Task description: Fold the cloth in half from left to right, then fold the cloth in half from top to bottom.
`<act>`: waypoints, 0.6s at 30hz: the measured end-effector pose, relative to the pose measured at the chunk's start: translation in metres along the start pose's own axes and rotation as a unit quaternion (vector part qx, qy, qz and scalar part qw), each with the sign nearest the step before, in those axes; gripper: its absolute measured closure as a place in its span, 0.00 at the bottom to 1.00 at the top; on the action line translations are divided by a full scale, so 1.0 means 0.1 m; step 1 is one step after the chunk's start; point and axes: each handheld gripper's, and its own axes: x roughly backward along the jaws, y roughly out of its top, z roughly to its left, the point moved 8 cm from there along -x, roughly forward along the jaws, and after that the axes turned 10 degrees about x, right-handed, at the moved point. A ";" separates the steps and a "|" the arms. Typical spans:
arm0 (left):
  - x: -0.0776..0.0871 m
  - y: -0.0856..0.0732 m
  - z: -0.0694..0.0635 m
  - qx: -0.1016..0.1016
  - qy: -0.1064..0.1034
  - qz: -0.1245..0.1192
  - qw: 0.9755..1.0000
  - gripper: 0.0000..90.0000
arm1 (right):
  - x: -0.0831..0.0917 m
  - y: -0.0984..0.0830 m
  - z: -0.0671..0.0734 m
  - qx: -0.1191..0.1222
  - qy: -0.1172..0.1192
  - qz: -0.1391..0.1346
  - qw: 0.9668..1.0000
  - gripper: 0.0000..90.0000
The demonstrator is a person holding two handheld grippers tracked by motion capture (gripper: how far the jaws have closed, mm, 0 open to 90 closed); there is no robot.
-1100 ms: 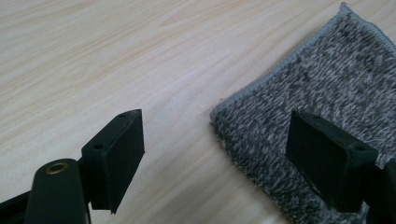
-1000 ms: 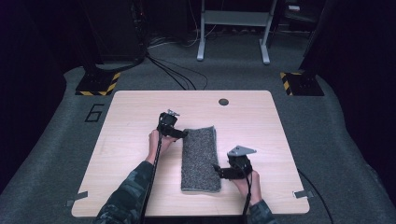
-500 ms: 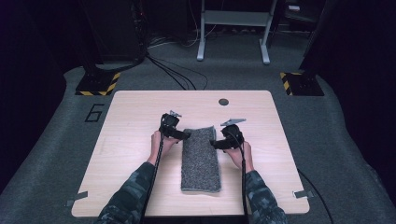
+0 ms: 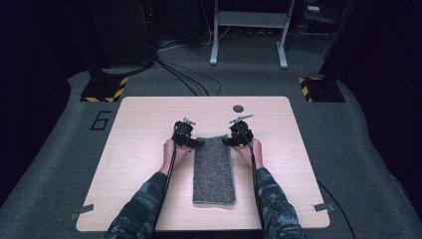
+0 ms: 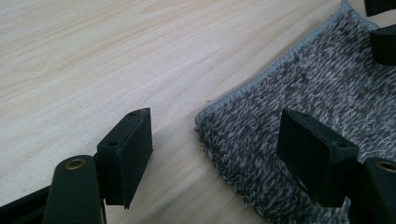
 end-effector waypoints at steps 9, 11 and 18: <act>0.02 -0.03 -0.02 -0.018 0.010 0.006 1.000 0.45 | -0.13 -0.03 -0.02 -0.015 -0.004 0.007 1.000 0.76; 0.03 -0.05 -0.02 -0.023 0.015 -0.001 1.000 0.48 | -0.12 -0.04 -0.02 -0.022 -0.001 0.004 1.000 0.82; 0.03 -0.07 -0.10 -0.040 0.024 0.001 0.999 0.63 | -0.10 -0.11 -0.01 -0.029 0.023 -0.014 0.999 0.95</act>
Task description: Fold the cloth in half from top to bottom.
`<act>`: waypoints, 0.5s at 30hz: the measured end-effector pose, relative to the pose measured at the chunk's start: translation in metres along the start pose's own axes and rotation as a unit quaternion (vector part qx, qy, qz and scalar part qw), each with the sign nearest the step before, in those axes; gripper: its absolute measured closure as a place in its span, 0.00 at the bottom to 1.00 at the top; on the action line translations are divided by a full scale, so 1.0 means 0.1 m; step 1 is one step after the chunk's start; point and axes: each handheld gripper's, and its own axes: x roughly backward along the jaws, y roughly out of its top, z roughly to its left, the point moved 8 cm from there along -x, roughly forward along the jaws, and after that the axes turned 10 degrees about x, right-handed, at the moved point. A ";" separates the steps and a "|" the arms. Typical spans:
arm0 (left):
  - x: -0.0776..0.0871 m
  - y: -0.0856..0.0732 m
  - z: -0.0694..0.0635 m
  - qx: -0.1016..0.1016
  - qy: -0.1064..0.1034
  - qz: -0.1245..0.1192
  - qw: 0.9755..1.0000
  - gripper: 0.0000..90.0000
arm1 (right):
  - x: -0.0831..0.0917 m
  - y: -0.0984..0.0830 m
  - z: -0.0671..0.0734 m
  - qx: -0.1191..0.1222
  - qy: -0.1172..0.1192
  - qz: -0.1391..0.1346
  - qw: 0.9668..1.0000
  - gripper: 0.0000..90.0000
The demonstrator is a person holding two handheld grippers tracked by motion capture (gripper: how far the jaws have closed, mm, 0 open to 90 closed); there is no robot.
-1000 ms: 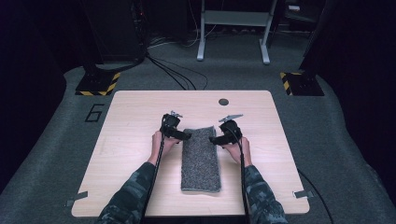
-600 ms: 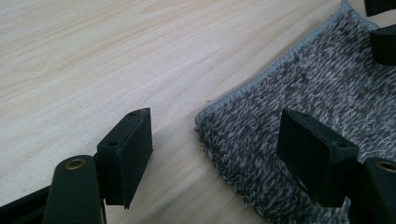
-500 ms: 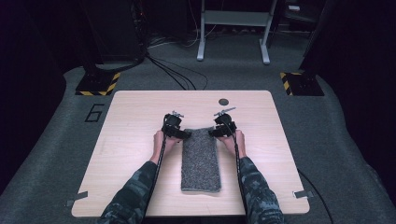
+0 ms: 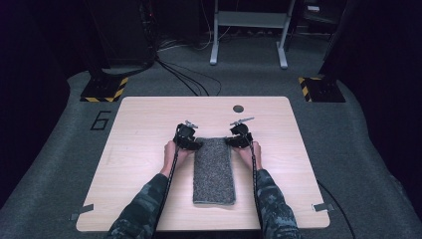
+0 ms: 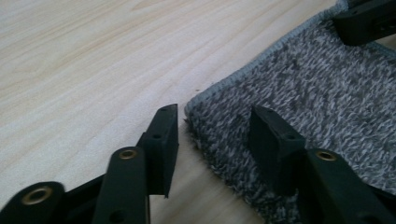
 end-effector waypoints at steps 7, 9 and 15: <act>0.00 -0.01 -0.05 0.003 -0.011 0.000 1.000 0.84 | 0.00 0.01 0.02 0.004 -0.017 0.005 1.000 0.97; 0.00 -0.02 -0.05 0.010 -0.020 -0.004 1.000 0.90 | 0.00 0.00 0.03 0.003 -0.015 0.004 1.000 0.97; 0.04 -0.06 -0.08 0.005 -0.021 -0.041 0.999 0.93 | 0.06 -0.03 0.07 -0.002 -0.019 -0.012 1.000 0.98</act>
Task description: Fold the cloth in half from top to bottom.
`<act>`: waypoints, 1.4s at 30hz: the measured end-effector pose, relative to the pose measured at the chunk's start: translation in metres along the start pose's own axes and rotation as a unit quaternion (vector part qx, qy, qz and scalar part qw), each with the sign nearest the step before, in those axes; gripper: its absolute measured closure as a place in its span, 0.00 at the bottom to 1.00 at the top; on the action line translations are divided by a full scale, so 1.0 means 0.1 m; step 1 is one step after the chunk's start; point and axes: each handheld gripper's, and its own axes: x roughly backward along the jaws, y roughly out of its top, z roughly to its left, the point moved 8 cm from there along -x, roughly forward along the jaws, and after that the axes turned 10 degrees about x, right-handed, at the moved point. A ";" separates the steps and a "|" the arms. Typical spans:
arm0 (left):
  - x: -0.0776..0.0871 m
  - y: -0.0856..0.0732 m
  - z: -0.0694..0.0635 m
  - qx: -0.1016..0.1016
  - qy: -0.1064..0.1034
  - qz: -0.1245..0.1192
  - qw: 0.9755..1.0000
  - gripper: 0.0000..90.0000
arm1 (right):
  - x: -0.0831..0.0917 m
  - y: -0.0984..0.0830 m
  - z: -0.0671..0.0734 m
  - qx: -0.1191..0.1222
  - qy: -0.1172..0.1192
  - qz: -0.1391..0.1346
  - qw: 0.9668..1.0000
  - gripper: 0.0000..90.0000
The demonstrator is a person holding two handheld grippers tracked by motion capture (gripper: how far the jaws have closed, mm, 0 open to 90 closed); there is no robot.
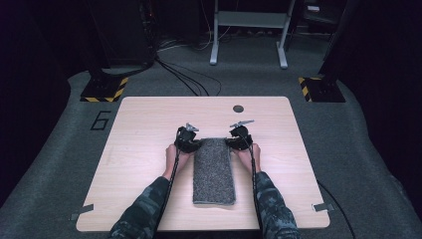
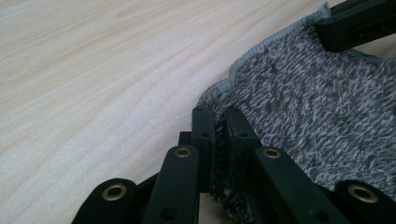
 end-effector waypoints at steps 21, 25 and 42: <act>0.46 0.32 -0.04 -0.029 -0.006 -0.084 0.996 0.94 | 0.52 0.41 0.14 0.059 -0.030 -0.094 0.993 0.98; 0.49 0.38 -0.04 -0.034 -0.003 -0.088 0.996 0.94 | 0.59 0.48 0.15 0.067 -0.037 -0.103 0.992 0.98; 0.71 0.48 -0.08 -0.074 -0.011 -0.121 0.990 0.93 | 0.85 0.54 0.31 0.102 -0.036 -0.135 0.985 0.98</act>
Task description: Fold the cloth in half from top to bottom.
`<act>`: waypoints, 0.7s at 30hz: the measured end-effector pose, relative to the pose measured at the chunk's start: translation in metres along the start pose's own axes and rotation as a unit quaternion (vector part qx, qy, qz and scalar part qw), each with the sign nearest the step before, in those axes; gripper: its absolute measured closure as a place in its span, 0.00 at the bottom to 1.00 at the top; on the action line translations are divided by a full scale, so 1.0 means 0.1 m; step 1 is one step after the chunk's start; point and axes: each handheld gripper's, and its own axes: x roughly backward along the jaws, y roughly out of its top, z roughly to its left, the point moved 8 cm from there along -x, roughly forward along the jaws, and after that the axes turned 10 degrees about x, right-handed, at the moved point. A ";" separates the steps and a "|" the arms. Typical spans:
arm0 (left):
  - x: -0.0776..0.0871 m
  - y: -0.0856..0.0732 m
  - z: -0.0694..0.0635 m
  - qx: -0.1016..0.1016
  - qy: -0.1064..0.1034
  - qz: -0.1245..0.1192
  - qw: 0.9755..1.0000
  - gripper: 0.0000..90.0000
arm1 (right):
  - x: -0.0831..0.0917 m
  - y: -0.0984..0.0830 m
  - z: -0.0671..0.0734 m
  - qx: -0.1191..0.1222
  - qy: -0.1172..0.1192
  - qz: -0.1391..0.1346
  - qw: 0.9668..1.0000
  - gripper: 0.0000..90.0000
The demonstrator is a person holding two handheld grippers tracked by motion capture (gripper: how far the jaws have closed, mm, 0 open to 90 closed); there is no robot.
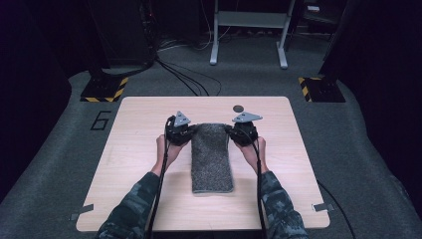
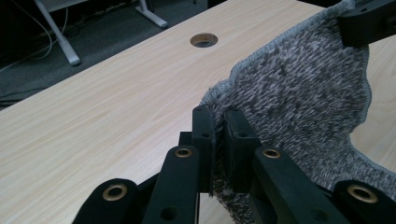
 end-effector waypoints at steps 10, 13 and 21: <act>0.15 -0.04 -0.13 -0.029 -0.009 -0.014 0.999 0.93 | 0.17 -0.04 0.13 0.015 0.005 -0.015 1.000 0.98; 0.19 -0.07 -0.16 -0.031 -0.013 -0.014 0.999 0.93 | 0.20 -0.05 0.16 0.015 0.006 -0.017 1.000 0.98; 0.29 -0.26 -0.29 -0.030 -0.021 0.000 0.999 0.93 | 0.32 -0.17 0.30 0.020 0.016 -0.019 0.999 0.98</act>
